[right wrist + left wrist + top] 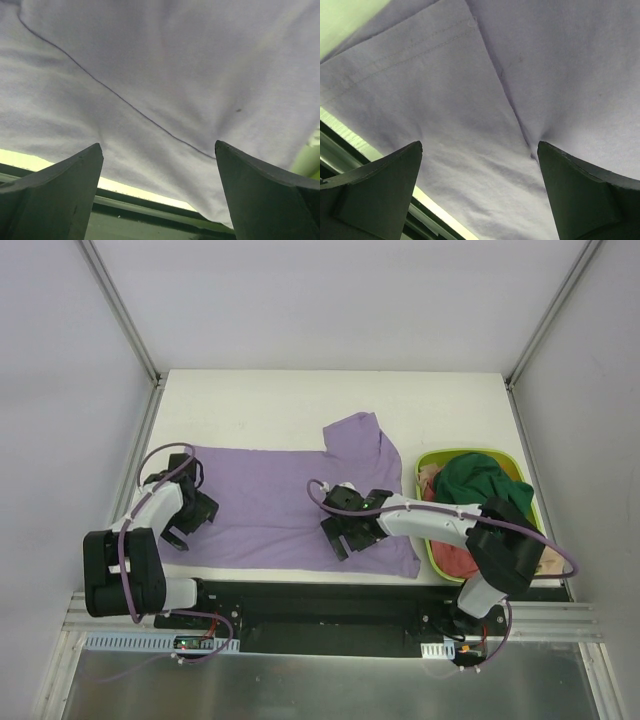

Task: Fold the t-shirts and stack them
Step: Fold the flattened tshirt in 1/3 of the way, then grap the side of the flattened tshirt furthest away from the robot with both arms

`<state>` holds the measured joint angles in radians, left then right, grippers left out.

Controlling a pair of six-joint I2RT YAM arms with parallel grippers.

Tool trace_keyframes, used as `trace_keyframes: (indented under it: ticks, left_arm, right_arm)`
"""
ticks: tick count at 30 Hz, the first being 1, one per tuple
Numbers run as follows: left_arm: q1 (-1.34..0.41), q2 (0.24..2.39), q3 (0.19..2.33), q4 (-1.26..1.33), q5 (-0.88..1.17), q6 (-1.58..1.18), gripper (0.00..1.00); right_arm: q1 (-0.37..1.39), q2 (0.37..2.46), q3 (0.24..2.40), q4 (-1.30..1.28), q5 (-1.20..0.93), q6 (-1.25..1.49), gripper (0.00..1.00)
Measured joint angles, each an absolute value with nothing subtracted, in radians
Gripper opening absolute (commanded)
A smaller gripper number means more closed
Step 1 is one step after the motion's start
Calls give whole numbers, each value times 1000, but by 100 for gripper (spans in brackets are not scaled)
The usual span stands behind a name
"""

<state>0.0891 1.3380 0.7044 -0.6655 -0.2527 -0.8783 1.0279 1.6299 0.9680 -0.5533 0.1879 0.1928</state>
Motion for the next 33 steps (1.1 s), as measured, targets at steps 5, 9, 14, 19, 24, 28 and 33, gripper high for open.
trace_keyframes:
  ticks: [5, 9, 14, 19, 24, 28, 33]
  left_arm:
    - [89, 1279, 749, -734, -268, -900, 99]
    - [89, 1240, 879, -774, -269, -902, 99]
    - [89, 1272, 1071, -784, -244, -869, 99]
    - [95, 1461, 1312, -766, -232, -801, 99]
    - [128, 1673, 1515, -766, -216, -728, 99]
    - [152, 1853, 1678, -766, -208, -667, 97]
    - [168, 2018, 1806, -773, -194, -624, 90]
  right_arm:
    - [1018, 1602, 1104, -644, 273, 164, 96]
    - [963, 1548, 1239, -651, 302, 112, 96]
    - [797, 1544, 1404, -600, 286, 47, 96]
    - [643, 1686, 1624, -565, 268, -21, 96]
    - [540, 1929, 1849, -540, 194, -54, 96]
    - [475, 2094, 1987, -539, 116, -55, 96]
    - [405, 2274, 2166, -535, 39, -38, 96]
